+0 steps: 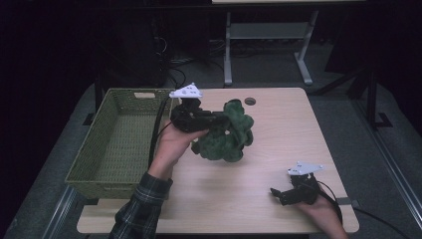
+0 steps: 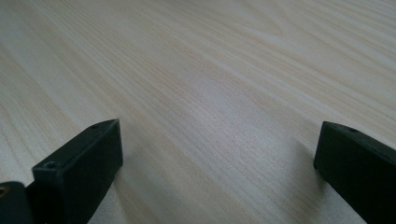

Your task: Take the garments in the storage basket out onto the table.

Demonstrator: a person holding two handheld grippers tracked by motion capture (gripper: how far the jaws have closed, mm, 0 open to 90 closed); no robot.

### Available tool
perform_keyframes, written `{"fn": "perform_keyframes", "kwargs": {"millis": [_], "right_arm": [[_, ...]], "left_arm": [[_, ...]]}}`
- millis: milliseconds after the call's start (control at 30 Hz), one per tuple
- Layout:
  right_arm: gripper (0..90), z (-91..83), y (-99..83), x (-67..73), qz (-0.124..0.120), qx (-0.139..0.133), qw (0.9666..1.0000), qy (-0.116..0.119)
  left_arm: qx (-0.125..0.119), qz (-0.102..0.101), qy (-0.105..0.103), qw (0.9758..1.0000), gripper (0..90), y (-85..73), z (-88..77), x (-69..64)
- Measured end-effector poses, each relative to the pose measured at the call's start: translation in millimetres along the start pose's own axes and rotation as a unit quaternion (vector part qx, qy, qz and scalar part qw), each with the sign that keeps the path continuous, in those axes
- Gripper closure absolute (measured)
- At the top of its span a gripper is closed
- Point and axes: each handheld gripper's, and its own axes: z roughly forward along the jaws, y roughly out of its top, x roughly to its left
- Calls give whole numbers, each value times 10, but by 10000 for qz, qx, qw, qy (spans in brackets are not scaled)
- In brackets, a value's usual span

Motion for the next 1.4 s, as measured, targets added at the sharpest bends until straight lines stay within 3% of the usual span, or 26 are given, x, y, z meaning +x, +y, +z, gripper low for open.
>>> {"fn": "perform_keyframes", "kwargs": {"millis": [233,633,933,1033,1133,1233,1400], "right_arm": [[9,1,0,0,-1,-6,10000,0],[9,1,0,-1,-11,-10,10000,0],[9,1,-1,-1,-13,-1,10000,-1],[9,1,-1,-1,-12,1,10000,0],[9,0,-1,0,-5,5,10000,2],[9,1,-1,1,6,-2,10000,-1],[9,1,-1,-1,-9,3,10000,-1]], "left_arm": [[161,37,-159,9997,835,-119,276,-73],[426,-81,-382,9983,835,-410,739,-169],[772,-339,-617,9945,832,-725,1118,-154],[947,-304,-669,9928,831,-822,1240,-131],[1029,-293,-669,9920,830,-915,1348,-100],[1179,-363,-504,9911,826,-1020,1459,-52],[1322,-420,-434,9894,828,-1210,1610,30]]}}
